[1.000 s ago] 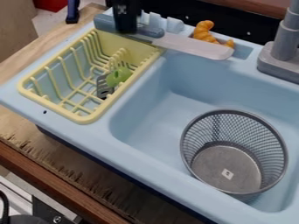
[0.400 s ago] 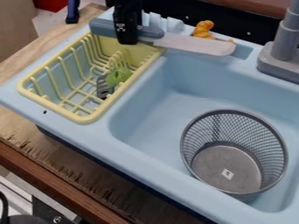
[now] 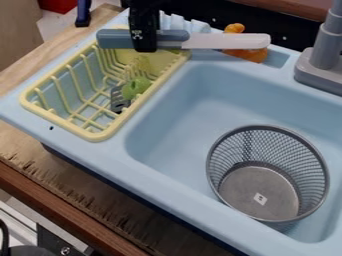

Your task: Place the knife on the left side of the basin

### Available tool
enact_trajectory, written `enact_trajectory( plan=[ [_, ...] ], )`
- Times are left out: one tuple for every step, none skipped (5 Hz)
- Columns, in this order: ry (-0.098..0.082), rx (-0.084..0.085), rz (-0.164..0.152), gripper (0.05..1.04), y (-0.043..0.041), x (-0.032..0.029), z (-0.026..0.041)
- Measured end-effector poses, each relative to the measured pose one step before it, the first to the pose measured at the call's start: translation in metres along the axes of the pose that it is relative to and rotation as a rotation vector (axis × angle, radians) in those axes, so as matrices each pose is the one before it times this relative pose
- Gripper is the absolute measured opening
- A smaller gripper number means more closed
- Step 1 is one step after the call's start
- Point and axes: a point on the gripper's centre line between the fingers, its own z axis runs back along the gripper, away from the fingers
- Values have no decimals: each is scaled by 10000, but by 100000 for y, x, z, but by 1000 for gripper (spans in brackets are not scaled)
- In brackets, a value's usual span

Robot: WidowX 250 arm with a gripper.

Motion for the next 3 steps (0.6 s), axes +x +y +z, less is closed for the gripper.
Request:
enact_trajectory(
  plan=[
    [-420, 51, 18, 367, -1301, -119, 2282],
    [-305, -495, 1150, 367, -1599, 241, 1456],
    [-519, -407, 2388, 367, -1579, 396, 1571]
  ],
)
